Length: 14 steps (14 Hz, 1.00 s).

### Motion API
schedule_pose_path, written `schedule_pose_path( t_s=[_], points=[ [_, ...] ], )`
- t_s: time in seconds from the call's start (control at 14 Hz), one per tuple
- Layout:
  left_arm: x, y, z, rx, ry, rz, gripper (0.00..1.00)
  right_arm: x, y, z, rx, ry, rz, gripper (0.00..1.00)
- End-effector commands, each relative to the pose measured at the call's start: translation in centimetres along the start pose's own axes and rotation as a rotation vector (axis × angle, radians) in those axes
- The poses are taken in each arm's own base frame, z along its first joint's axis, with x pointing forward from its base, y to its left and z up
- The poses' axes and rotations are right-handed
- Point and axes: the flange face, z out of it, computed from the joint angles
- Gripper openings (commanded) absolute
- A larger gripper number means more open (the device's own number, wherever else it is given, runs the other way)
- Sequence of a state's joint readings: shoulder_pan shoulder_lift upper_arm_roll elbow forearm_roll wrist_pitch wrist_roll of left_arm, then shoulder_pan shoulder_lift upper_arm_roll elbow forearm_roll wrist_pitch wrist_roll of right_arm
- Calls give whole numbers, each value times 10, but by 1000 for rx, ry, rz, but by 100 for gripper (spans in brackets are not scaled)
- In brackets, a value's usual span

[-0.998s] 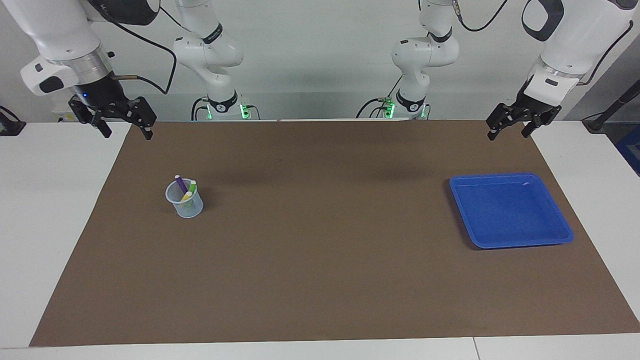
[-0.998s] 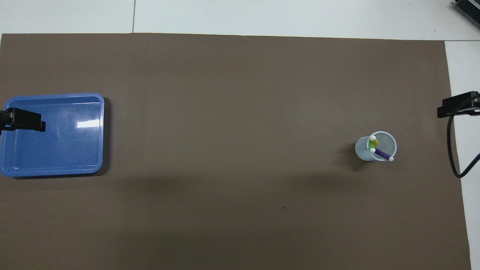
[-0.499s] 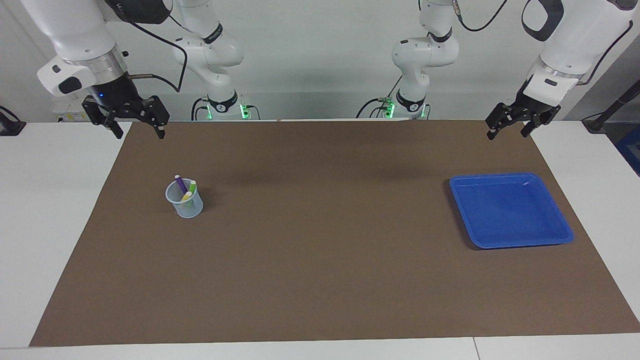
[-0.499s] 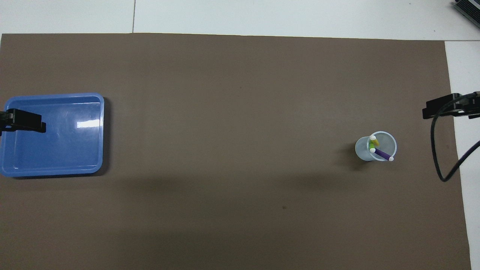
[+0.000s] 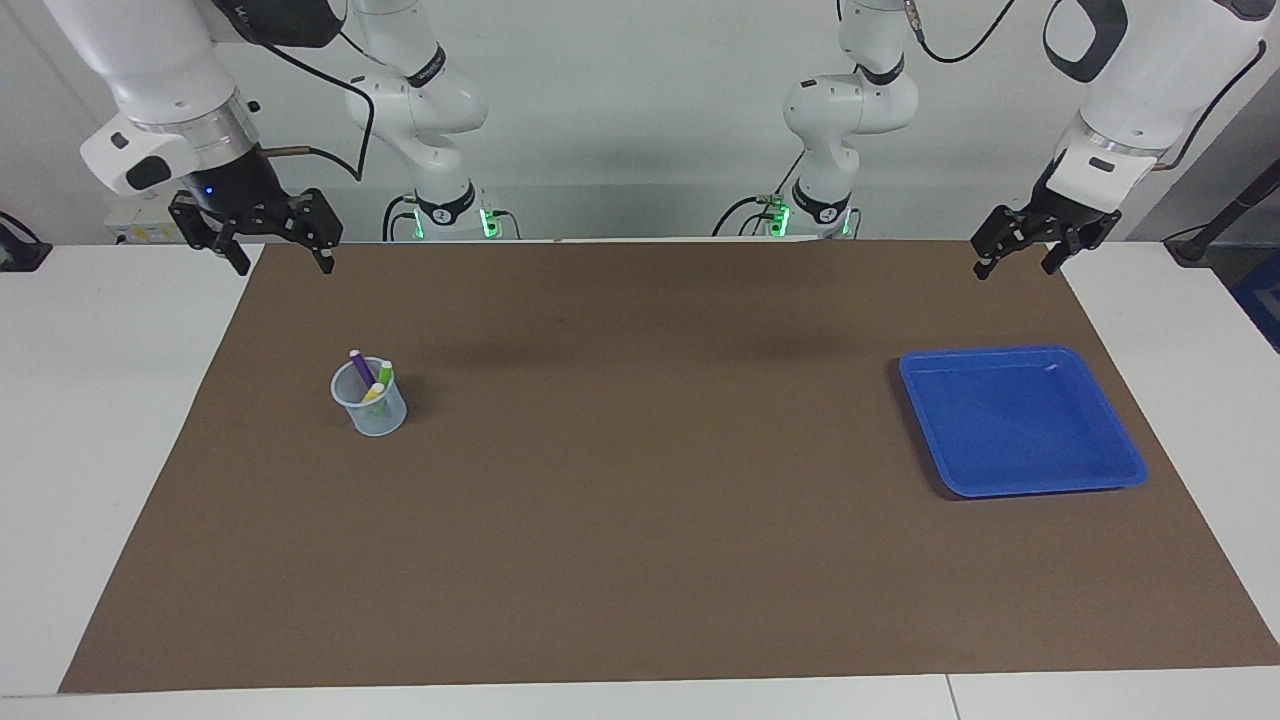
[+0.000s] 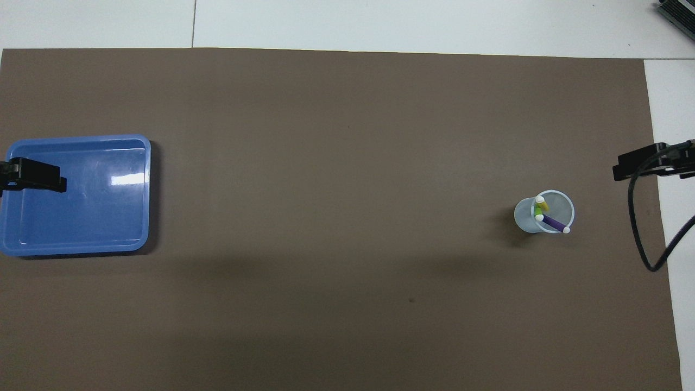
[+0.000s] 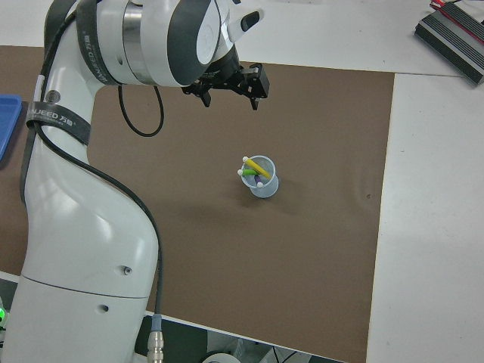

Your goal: Transfer and insert pens with both arms

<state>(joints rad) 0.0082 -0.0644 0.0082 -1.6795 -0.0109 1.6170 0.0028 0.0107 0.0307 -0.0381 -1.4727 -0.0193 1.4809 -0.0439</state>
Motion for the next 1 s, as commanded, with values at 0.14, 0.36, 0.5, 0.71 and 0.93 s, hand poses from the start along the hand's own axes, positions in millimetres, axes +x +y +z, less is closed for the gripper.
schedule_pose_path(
  t_s=[0.14,0.36,0.5,0.71,0.93],
  points=[
    [2,-1,-5,8,-10,9,100,-3,9,-18,19,-3,-14,100],
    [2,0,-5,8,-10,11,100,-5,11,-21,30,7,-10,100],
    [1,0,-6,8,-8,11,100,-5,11,-22,31,15,-8,100],
    [2,0,-5,8,-10,11,100,-4,14,-19,32,15,-2,100],
    [1,0,-6,8,-8,11,100,-4,23,-3,33,20,11,100]
  ],
)
